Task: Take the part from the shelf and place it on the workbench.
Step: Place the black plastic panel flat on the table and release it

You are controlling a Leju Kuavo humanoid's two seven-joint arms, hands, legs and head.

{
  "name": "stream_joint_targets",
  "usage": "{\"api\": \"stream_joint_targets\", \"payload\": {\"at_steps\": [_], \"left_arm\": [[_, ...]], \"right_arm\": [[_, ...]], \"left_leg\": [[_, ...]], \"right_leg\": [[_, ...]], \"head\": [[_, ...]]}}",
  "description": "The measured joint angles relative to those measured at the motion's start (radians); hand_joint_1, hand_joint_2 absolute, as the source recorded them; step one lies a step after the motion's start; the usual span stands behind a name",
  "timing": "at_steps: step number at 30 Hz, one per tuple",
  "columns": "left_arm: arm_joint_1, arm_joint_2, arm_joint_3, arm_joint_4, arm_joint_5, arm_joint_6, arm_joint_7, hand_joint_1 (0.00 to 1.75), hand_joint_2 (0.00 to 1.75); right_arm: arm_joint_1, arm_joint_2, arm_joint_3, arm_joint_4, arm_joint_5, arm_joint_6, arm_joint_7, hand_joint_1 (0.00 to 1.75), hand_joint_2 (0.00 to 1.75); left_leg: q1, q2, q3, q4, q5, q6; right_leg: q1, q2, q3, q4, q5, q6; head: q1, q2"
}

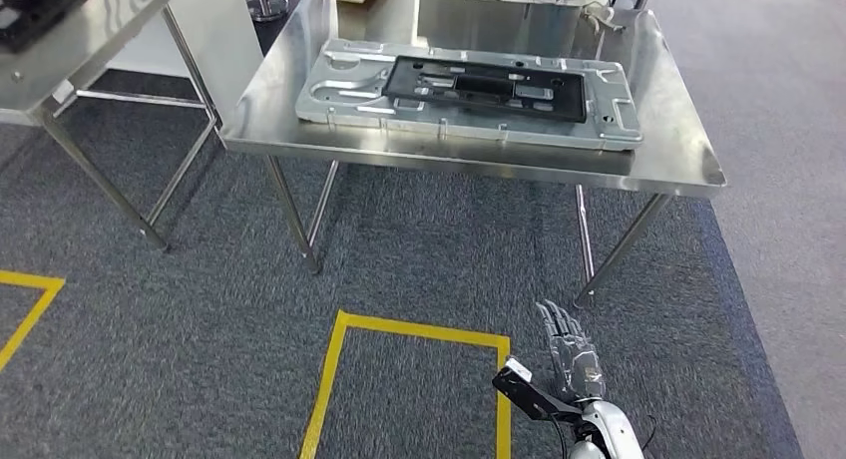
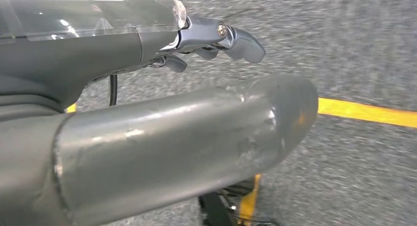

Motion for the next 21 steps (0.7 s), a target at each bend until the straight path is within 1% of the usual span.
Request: {"api": "stream_joint_targets", "payload": {"at_steps": [1,2,3,4,5,6,7,8,9,10,11,12,13,14,15,16,17,18,19,20,21], "left_arm": [[0.001,-0.003,0.005,0.000,0.000,0.003,0.000,0.00,0.00],[0.003,-0.006,0.011,0.000,0.001,0.005,-0.001,0.00,0.00],[0.003,-0.008,0.016,0.000,0.001,0.006,-0.001,0.00,0.00],[0.004,-0.009,0.021,0.000,0.000,0.007,-0.001,0.00,0.00],[0.005,-0.011,0.024,0.000,0.000,0.007,-0.001,0.00,0.00],[0.005,-0.012,0.027,0.000,-0.001,0.007,-0.001,0.00,0.00],[0.004,-0.013,0.028,0.000,-0.002,0.007,-0.001,0.00,0.00],[0.003,-0.015,0.030,0.000,-0.002,0.008,-0.001,0.00,0.00],[0.002,-0.016,0.033,0.000,-0.002,0.008,-0.001,0.00,0.00],[0.002,-0.017,0.037,0.000,-0.002,0.009,-0.001,0.00,0.00],[0.003,-0.018,0.043,0.000,-0.001,0.010,-0.001,0.00,0.00],[0.005,-0.020,0.049,0.000,0.000,0.011,-0.001,0.00,0.00],[0.009,-0.021,0.055,0.000,0.001,0.012,-0.001,0.00,0.00],[0.012,-0.023,0.062,0.000,0.000,0.014,-0.001,0.00,0.00],[0.015,-0.025,0.069,0.000,-0.001,0.015,-0.001,0.00,0.00],[0.017,-0.026,0.076,0.000,-0.003,0.016,-0.001,0.00,0.00],[0.017,-0.028,0.083,0.000,-0.005,0.017,-0.001,0.00,0.00],[0.017,-0.029,0.089,0.000,-0.006,0.018,-0.001,0.00,0.00],[0.018,-0.030,0.094,0.000,-0.007,0.019,-0.002,0.00,0.00],[0.018,-0.031,0.100,0.000,-0.007,0.021,-0.003,0.00,0.00],[0.017,-0.032,0.104,0.000,-0.008,0.022,-0.004,0.00,0.00]], "right_arm": [[0.020,0.003,-0.022,0.003,-0.023,-0.005,-0.022,0.00,0.00],[0.037,0.006,-0.041,0.007,-0.039,-0.010,-0.041,0.00,0.00],[0.054,0.008,-0.058,0.012,-0.050,-0.013,-0.055,0.00,0.00],[0.068,0.009,-0.072,0.017,-0.057,-0.016,-0.066,0.00,0.00],[0.078,0.009,-0.082,0.021,-0.061,-0.017,-0.072,0.00,0.00],[0.084,0.009,-0.090,0.023,-0.063,-0.017,-0.075,0.00,0.00],[0.086,0.010,-0.097,0.025,-0.064,-0.018,-0.078,0.00,0.00],[0.086,0.011,-0.103,0.027,-0.065,-0.018,-0.079,0.00,0.00],[0.087,0.013,-0.111,0.029,-0.069,-0.017,-0.084,0.00,0.00],[0.089,0.015,-0.122,0.036,-0.082,-0.012,-0.094,0.00,0.00],[0.092,0.017,-0.137,0.049,-0.105,-0.002,-0.112,0.00,0.00],[0.096,0.019,-0.159,0.070,-0.137,0.012,-0.143,0.00,0.00],[0.099,0.020,-0.187,0.100,-0.172,0.027,-0.183,0.00,0.00],[0.101,0.020,-0.221,0.143,-0.205,0.036,-0.230,0.00,0.00],[0.100,0.020,-0.259,0.196,-0.231,0.040,-0.277,0.00,0.00],[0.098,0.020,-0.302,0.260,-0.251,0.040,-0.317,0.00,0.00],[0.095,0.020,-0.347,0.329,-0.265,0.038,-0.347,0.00,0.00],[0.093,0.020,-0.390,0.397,-0.277,0.039,-0.363,0.00,0.00],[0.092,0.020,-0.431,0.460,-0.289,0.045,-0.368,0.00,0.00],[0.091,0.020,-0.469,0.515,-0.301,0.055,-0.365,0.00,0.00],[0.090,0.020,-0.505,0.563,-0.312,0.068,-0.355,0.00,0.00]], "left_leg": [[-0.001,0.000,-0.019,0.002,0.014,0.001],[-0.003,0.001,-0.039,0.006,0.027,0.001],[-0.004,0.001,-0.061,0.011,0.040,0.000],[-0.005,0.002,-0.084,0.017,0.053,-0.002],[-0.005,0.003,-0.106,0.024,0.064,-0.004],[-0.007,0.004,-0.124,0.032,0.074,-0.008],[-0.008,0.006,-0.139,0.039,0.083,-0.012],[-0.010,0.007,-0.148,0.044,0.092,-0.017],[-0.010,0.009,-0.153,0.045,0.103,-0.022],[-0.010,0.010,-0.155,0.043,0.115,-0.027],[-0.008,0.010,-0.158,0.040,0.124,-0.033],[-0.006,0.008,-0.164,0.043,0.116,-0.039],[-0.005,0.007,-0.173,0.059,0.085,-0.045],[-0.002,0.005,-0.184,0.095,0.032,-0.051],[0.000,0.005,-0.195,0.147,-0.029,-0.056],[0.002,0.005,-0.203,0.209,-0.080,-0.060],[0.004,0.005,-0.205,0.269,-0.104,-0.064],[0.005,0.005,-0.197,0.311,-0.097,-0.067],[0.007,0.004,-0.179,0.328,-0.069,-0.069],[0.008,0.004,-0.145,0.313,-0.036,-0.070],[0.010,0.002,-0.093,0.266,-0.019,-0.069]], "right_leg": [[-0.001,0.000,-0.010,0.064,-0.041,0.002],[-0.002,0.001,-0.012,0.118,-0.055,0.004],[-0.002,0.001,-0.004,0.149,-0.041,0.005],[-0.003,0.001,0.020,0.152,-0.011,0.004],[-0.004,0.000,0.062,0.118,0.018,0.002],[-0.003,0.000,0.123,0.054,0.026,-0.003],[-0.001,0.000,0.189,-0.031,0.013,-0.008],[0.001,0.000,0.242,-0.104,-0.011,-0.014],[0.004,0.000,0.274,-0.155,-0.030,-0.019],[0.007,0.000,0.283,-0.181,-0.034,-0.025],[0.006,-0.002,0.275,-0.184,-0.026,-0.031],[0.004,-0.004,0.265,-0.186,-0.012,-0.038],[0.002,-0.008,0.252,-0.187,0.003,-0.045],[0.000,-0.011,0.237,-0.188,0.017,-0.050],[0.000,-0.013,0.220,-0.187,0.031,-0.054],[-0.001,-0.015,0.202,-0.185,0.044,-0.055],[-0.001,-0.017,0.183,-0.181,0.056,-0.054],[-0.002,-0.018,0.161,-0.174,0.068,-0.052],[-0.003,-0.020,0.139,-0.166,0.079,-0.049],[-0.004,-0.020,0.116,-0.155,0.088,-0.045],[-0.006,-0.020,0.096,-0.144,0.096,-0.041]], "head": [[0.000,0.000],[0.000,0.000],[0.000,0.000],[0.000,0.000],[0.000,0.000],[0.000,0.000],[0.000,0.000],[0.000,0.000],[0.000,0.000],[0.000,0.000],[0.000,0.000],[0.000,0.000],[0.000,0.000],[0.000,0.000],[0.000,0.000],[0.000,0.000],[0.000,0.000],[0.000,0.000],[0.000,0.000],[0.000,0.000],[0.000,0.000]]}}
